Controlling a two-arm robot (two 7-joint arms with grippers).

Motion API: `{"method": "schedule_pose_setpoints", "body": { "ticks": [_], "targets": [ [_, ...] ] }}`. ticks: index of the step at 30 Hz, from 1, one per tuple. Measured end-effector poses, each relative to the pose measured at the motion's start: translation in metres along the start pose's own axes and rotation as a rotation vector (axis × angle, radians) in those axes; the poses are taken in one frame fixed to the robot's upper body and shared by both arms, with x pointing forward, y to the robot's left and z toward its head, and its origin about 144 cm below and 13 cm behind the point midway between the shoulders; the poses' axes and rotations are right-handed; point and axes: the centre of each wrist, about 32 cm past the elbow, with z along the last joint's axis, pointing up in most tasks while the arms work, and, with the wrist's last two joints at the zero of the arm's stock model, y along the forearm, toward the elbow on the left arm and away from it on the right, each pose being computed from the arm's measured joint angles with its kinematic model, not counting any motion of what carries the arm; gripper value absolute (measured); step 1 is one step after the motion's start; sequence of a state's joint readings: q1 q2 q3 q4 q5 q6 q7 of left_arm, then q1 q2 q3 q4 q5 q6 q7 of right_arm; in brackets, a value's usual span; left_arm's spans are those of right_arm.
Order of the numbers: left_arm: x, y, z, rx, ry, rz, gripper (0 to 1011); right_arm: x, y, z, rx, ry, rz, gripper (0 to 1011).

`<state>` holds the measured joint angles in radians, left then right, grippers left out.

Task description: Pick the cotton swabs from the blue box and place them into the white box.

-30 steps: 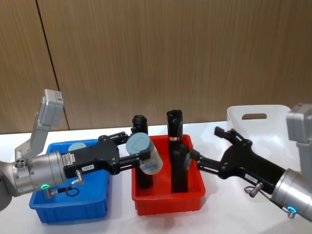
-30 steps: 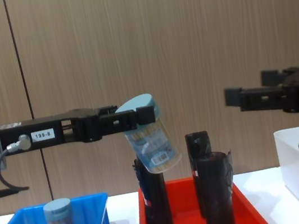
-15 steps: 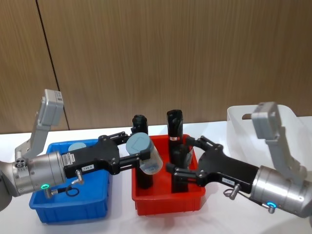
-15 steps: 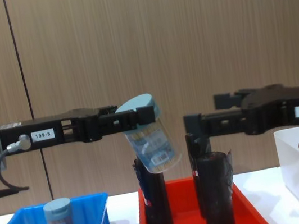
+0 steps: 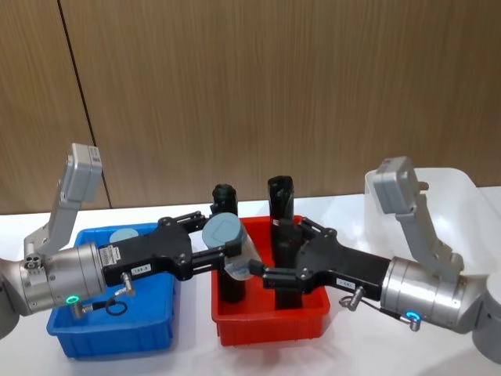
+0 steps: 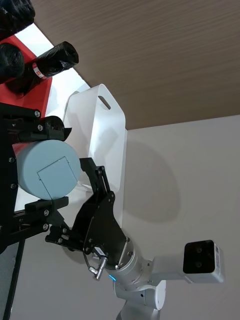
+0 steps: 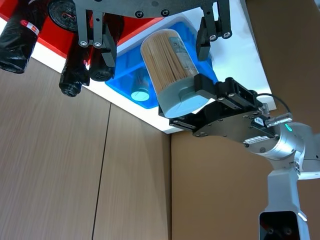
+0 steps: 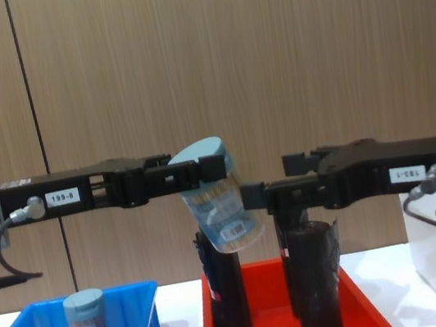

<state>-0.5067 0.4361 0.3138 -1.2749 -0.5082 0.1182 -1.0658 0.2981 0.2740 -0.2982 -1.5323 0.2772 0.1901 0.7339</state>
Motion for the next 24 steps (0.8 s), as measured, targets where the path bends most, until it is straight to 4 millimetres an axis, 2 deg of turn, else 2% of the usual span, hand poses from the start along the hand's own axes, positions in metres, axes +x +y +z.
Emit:
{"method": "schedule_pose_setpoints", "body": {
  "ticks": [24],
  "targets": [
    [0.000,0.000,0.000,0.000,0.000,0.000,673,0.006,0.024,-0.004,-0.051,-0.021,0.067,1002]
  ]
}}
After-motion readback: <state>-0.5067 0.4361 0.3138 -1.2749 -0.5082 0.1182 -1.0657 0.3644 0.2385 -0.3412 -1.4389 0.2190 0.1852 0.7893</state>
